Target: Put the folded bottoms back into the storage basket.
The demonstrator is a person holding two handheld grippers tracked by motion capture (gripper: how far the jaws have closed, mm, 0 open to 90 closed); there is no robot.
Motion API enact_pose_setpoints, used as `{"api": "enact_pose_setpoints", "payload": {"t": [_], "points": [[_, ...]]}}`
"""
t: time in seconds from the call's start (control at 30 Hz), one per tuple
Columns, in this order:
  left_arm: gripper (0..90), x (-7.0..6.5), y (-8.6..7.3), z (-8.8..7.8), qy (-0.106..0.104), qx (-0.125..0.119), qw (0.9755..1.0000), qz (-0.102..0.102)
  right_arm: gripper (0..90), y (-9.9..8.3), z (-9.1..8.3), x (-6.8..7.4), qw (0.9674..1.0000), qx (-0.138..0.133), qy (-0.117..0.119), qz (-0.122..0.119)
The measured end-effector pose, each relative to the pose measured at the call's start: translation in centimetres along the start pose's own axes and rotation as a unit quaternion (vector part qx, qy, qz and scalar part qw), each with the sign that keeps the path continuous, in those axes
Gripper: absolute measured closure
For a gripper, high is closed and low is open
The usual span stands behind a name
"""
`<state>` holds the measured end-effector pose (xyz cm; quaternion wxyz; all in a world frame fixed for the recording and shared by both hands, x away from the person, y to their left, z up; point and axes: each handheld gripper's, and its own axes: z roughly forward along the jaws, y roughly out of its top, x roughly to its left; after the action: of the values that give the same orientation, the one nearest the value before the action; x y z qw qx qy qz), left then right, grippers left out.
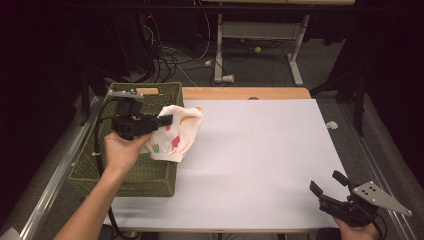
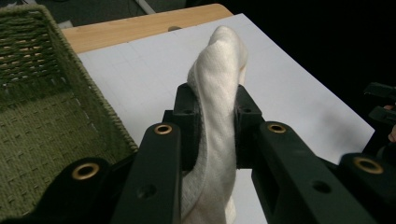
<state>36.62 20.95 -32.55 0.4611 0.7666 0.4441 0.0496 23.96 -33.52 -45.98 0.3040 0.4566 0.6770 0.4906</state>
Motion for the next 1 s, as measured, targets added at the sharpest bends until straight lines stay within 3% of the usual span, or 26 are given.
{"api": "enact_pose_setpoints", "payload": {"t": [0.43, 1.0], "points": [[74.9, 1.3, -0.8, -2.7, 0.011, -0.025, 0.9995, -0.017, 17.5, 0.0, 0.0, 0.0, 1.0000, 0.000, -0.004, -0.002], [74.7, 3.5, -2.4, -5.9, 0.056, -0.045, 0.9967, -0.037, 17.5, 0.0, 0.0, 0.1, 1.0000, 0.000, -0.004, -0.005]]}}
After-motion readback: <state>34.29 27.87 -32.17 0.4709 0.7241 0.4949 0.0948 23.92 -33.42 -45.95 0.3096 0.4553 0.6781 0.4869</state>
